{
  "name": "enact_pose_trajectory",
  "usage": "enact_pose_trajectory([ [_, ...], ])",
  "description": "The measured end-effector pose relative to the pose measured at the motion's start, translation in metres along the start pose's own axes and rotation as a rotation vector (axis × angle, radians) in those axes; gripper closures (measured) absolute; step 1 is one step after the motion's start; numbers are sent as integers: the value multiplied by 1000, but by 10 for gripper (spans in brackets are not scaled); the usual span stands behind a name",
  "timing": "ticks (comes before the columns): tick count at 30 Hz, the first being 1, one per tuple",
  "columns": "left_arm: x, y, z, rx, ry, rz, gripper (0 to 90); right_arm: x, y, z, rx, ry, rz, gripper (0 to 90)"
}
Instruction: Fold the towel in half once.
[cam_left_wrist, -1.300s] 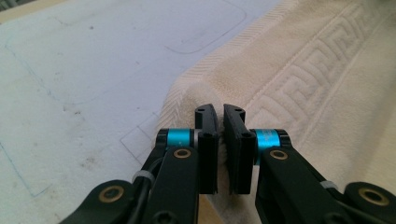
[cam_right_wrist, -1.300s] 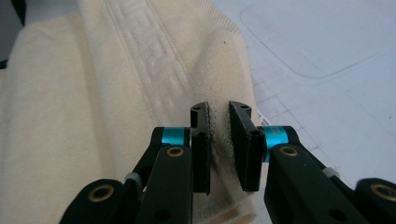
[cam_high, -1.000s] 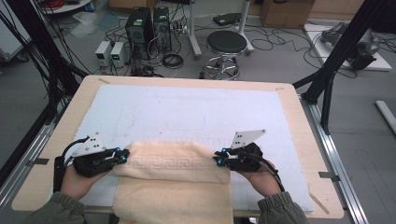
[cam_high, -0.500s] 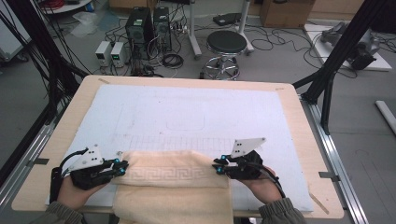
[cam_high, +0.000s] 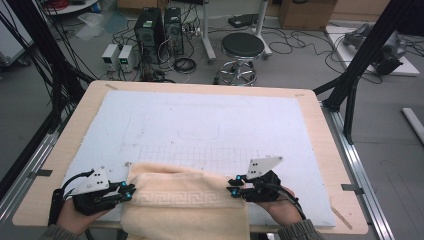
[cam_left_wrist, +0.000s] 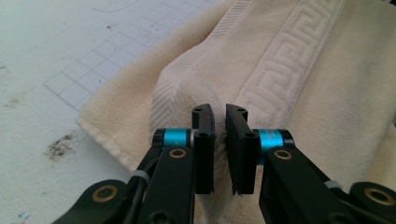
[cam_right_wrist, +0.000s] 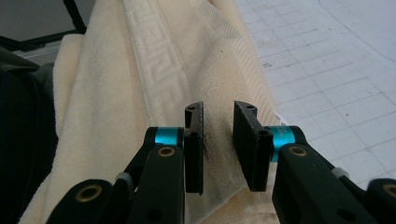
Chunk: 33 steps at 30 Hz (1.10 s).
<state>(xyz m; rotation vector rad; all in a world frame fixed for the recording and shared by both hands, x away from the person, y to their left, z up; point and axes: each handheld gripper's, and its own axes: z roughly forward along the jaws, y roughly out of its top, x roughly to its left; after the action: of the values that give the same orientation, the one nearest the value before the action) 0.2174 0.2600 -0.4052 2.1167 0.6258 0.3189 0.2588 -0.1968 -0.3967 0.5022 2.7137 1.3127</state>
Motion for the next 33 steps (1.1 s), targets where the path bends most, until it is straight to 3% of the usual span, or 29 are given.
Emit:
enact_pose_trajectory([
  [7, 3, 0, 3, -1, 13, -13, 781, -4, 2, -1, -5, -36, 3, 648],
  [16, 12, 5, 21, 8, 14, -30, 758, -11, 10, 17, 26, -39, -10, 617],
  [24, 16, 6, 45, 74, -21, -33, 775, -21, 4, 38, 125, -63, -42, 779],
  [30, 19, 13, 52, 81, -21, -23, 821, -36, 5, 38, 99, -85, -5, 810],
  [33, 17, 17, 46, 55, -15, -10, 834, -32, 7, 30, 66, -84, -7, 814],
])
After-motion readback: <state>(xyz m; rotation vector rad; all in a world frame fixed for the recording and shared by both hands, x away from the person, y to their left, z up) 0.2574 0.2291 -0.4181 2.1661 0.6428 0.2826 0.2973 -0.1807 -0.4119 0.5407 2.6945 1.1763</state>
